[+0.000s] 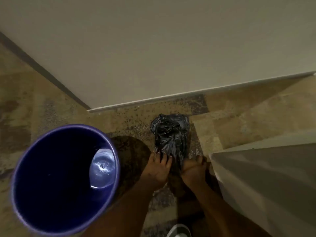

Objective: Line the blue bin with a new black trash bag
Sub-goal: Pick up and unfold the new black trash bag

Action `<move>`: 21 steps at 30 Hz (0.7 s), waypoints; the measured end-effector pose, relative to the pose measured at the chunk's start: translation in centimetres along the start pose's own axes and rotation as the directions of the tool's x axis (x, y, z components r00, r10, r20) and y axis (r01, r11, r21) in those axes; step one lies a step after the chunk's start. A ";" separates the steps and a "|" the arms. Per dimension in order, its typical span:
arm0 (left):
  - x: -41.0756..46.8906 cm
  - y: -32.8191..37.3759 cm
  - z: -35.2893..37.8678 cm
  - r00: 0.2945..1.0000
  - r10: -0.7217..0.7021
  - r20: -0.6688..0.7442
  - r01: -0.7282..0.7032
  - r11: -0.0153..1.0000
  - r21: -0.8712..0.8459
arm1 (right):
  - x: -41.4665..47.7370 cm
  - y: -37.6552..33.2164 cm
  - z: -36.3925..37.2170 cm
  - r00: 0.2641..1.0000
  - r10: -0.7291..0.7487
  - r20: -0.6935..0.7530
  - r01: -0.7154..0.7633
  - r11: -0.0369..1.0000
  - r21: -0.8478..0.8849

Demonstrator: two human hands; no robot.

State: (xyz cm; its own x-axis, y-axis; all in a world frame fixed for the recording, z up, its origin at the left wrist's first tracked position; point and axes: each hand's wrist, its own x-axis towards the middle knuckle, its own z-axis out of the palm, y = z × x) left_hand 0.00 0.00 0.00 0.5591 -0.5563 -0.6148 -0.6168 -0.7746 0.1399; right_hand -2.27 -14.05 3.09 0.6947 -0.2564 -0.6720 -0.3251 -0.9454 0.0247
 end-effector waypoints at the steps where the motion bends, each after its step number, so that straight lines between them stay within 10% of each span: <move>1: 1.0 0.0 0.9 1.000 0.009 0.030 -0.010 1.000 0.008 | 0.7 -0.2 1.0 1.000 0.017 0.023 -0.018 0.999 0.043; 10: 8.8 1.2 5.8 0.985 -0.031 0.171 0.095 0.919 -0.382 | 7.8 -1.1 6.4 0.982 0.160 0.098 -0.179 0.957 0.227; 18: 8.8 2.2 3.9 0.824 -0.487 0.289 0.406 0.153 -0.901 | 5.6 -1.3 6.7 0.995 0.102 -0.018 -0.055 0.673 0.737; 21: 7.0 2.0 2.8 0.798 -0.455 0.395 0.415 -0.061 -0.908 | 1.5 -1.7 4.0 0.993 0.118 0.023 -0.089 0.597 0.797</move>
State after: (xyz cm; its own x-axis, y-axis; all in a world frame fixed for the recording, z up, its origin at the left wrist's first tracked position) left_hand 1.12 -4.61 -6.21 0.5076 0.0276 -0.8611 0.7727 -0.4568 0.4408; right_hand -3.20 -12.02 -0.90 0.6366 -0.3619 -0.6810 -0.7677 -0.3813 -0.5150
